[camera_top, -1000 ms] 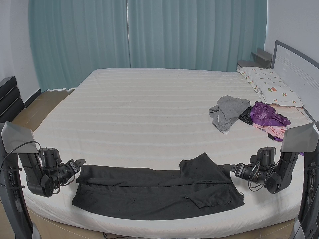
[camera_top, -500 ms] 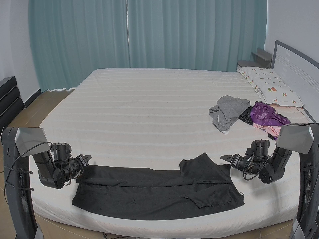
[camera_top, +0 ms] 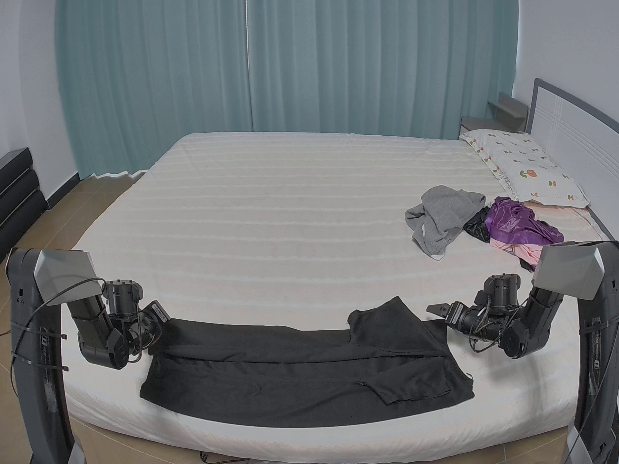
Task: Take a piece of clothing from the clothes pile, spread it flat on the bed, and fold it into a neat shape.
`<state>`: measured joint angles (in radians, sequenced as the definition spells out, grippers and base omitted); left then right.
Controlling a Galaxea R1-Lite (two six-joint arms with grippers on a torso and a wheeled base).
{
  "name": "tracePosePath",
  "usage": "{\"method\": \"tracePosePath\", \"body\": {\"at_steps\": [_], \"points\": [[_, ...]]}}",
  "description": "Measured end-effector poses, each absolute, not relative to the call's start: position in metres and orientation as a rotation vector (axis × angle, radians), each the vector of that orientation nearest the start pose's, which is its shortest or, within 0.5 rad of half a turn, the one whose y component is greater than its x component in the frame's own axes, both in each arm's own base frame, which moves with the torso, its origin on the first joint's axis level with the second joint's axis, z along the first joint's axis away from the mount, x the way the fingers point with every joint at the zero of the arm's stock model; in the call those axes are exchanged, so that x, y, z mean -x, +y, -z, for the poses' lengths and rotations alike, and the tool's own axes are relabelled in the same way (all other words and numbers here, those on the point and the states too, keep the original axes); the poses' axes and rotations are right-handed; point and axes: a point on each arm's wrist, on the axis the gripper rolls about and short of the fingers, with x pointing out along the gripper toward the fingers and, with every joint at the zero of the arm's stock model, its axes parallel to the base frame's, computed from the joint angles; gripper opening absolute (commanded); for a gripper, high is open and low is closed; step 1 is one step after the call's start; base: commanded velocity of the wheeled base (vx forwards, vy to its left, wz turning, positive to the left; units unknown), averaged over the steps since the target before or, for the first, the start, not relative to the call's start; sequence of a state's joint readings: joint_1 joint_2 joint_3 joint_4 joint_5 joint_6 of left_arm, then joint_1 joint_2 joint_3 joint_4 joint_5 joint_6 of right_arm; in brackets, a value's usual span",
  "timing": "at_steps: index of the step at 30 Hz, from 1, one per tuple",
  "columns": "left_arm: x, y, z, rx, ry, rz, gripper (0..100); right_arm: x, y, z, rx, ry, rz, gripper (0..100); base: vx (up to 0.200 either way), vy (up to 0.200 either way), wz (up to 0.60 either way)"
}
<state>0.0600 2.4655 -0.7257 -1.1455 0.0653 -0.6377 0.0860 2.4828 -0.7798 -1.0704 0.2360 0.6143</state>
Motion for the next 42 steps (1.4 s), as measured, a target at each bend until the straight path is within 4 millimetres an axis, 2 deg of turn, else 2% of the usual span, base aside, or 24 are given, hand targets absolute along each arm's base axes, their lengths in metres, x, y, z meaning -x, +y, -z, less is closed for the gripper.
{"method": "tracePosePath", "body": {"at_steps": [8, 9, 20, 34, 42], "points": [[-0.361, 0.022, 0.054, 0.617, 0.541, -0.306, 0, -0.373, 0.044, 0.061, -0.618, 0.716, -0.109, 100, 0.000, 0.000, 0.00], [-0.361, 0.022, 0.054, 0.616, 0.541, -0.306, 0, -0.375, 0.045, 0.062, -0.615, 0.717, -0.108, 0, 0.000, 0.000, 0.00], [-0.359, 0.021, 0.055, 0.615, 0.551, -0.307, 0, -0.377, 0.050, 0.064, -0.607, 0.723, -0.088, 0, 0.000, 0.000, 0.00], [-0.359, 0.023, 0.054, 0.620, 0.544, -0.310, 0, -0.383, 0.043, 0.054, -0.613, 0.643, -0.052, 0, 0.000, 0.000, 0.00], [-0.363, 0.024, 0.048, 0.648, 0.481, -0.302, 0, -0.387, 0.042, 0.054, -0.609, 0.623, -0.028, 0, 0.000, 0.000, 0.00]]}}
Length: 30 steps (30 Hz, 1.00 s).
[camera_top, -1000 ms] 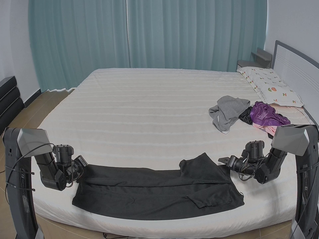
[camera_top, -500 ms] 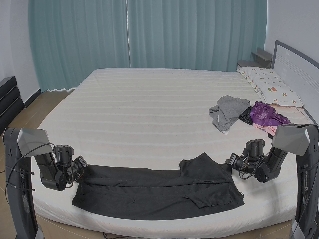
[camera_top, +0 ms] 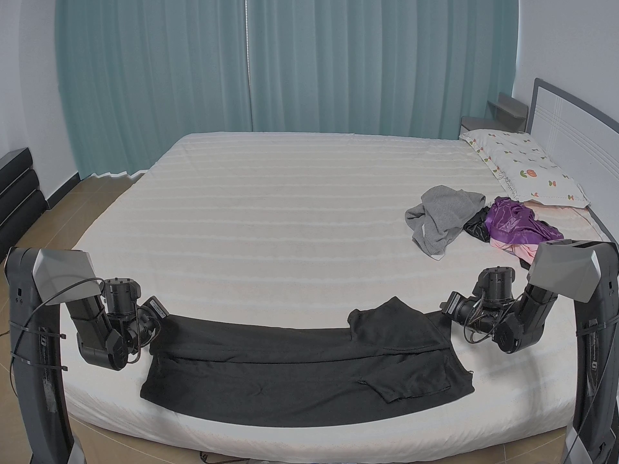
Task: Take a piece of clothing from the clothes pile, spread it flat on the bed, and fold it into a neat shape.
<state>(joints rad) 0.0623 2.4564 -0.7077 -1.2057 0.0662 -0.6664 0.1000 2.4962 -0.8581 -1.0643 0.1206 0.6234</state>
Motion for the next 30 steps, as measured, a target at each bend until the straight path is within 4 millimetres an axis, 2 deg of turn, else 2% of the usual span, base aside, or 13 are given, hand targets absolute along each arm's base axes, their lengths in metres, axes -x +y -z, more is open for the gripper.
{"method": "tracePosePath", "body": {"at_steps": [5, 6, 15, 21, 25, 30], "points": [[-0.363, 0.024, 0.049, 0.649, 0.484, -0.301, 0, -0.387, 0.041, 0.057, -0.609, 0.627, -0.026, 0, 0.000, 0.000, 0.00], [-0.363, 0.024, 0.049, 0.650, 0.481, -0.300, 100, -0.387, 0.041, 0.057, -0.609, 0.627, -0.026, 100, 0.000, 0.000, 0.00], [-0.366, 0.024, 0.049, 0.660, 0.479, -0.287, 100, -0.384, 0.041, 0.054, -0.632, 0.639, -0.047, 100, 0.000, 0.000, 0.00], [-0.364, 0.025, 0.048, 0.715, 0.474, -0.300, 100, -0.371, 0.042, 0.024, -0.682, 0.643, -0.191, 100, 0.000, 0.000, 0.00], [-0.357, 0.028, 0.047, 0.755, 0.495, -0.292, 100, -0.357, 0.053, 0.010, -0.675, 0.691, -0.347, 100, 0.000, 0.000, 0.00], [-0.346, 0.029, 0.046, 0.771, 0.525, -0.288, 100, -0.348, 0.067, 0.019, -0.565, 0.746, -0.422, 100, 0.000, 0.000, 0.00]]}}
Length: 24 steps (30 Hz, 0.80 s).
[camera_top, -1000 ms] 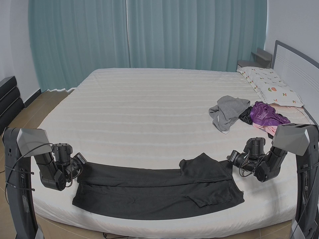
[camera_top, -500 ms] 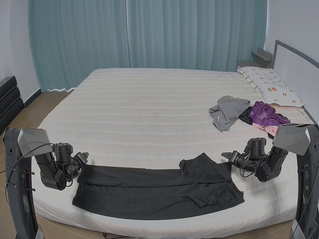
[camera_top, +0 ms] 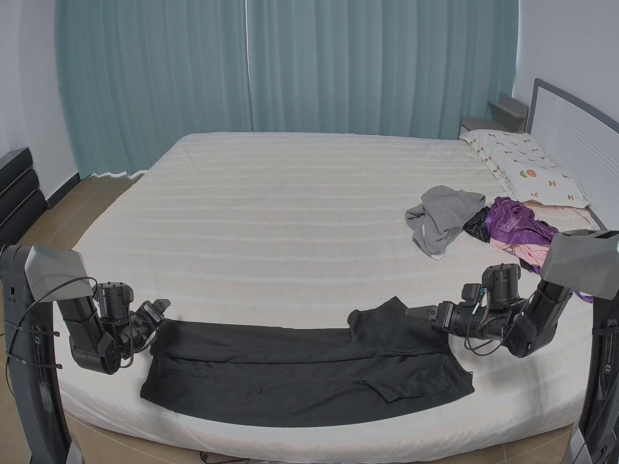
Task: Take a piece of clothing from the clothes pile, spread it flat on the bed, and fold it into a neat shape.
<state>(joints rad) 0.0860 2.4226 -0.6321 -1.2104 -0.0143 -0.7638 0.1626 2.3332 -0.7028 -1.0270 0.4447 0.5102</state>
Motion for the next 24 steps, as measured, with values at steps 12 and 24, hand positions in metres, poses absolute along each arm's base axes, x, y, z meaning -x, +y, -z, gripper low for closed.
{"method": "tracePosePath", "body": {"at_steps": [12, 24], "points": [[-0.339, 0.029, 0.044, 0.742, 0.543, -0.278, 100, -0.355, 0.074, 0.040, -0.489, 0.770, -0.415, 100, 0.000, 0.000, 0.00], [-0.340, 0.029, 0.044, 0.736, 0.542, -0.275, 100, -0.359, 0.074, 0.050, -0.445, 0.753, -0.381, 100, 0.000, 0.000, 0.00]]}}
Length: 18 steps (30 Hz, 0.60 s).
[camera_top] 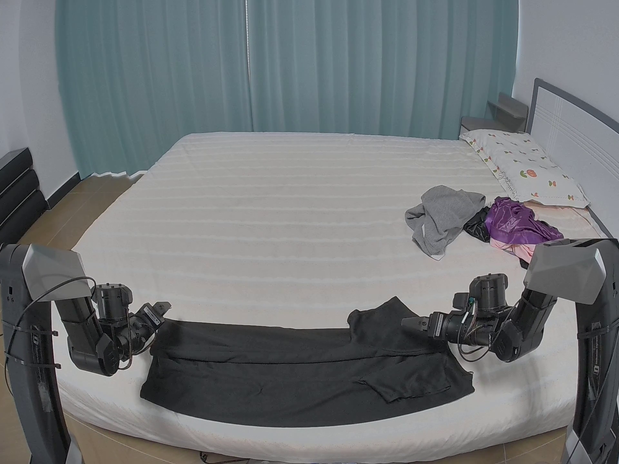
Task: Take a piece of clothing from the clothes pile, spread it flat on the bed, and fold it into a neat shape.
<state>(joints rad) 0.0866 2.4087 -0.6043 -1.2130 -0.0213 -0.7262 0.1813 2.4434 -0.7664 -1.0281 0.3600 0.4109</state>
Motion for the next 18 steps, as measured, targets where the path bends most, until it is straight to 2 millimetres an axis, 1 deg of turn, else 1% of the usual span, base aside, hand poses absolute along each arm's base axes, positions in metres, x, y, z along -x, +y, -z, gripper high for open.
{"method": "tracePosePath", "body": {"at_steps": [3, 4, 10, 18], "points": [[-0.340, 0.029, 0.044, 0.736, 0.541, -0.274, 100, -0.359, 0.074, 0.053, -0.430, 0.757, -0.385, 100, 0.000, 0.000, 0.00], [-0.340, 0.029, 0.044, 0.736, 0.541, -0.274, 100, -0.359, 0.074, 0.054, -0.420, 0.756, -0.388, 0, 0.000, 0.000, 0.00], [-0.340, 0.029, 0.044, 0.735, 0.540, -0.274, 100, -0.356, 0.073, 0.056, -0.415, 0.769, -0.387, 0, 0.000, 0.000, 0.00], [-0.341, 0.029, 0.043, 0.734, 0.538, -0.276, 100, -0.347, 0.065, 0.049, -0.444, 0.779, -0.422, 0, 0.000, 0.000, 0.00]]}}
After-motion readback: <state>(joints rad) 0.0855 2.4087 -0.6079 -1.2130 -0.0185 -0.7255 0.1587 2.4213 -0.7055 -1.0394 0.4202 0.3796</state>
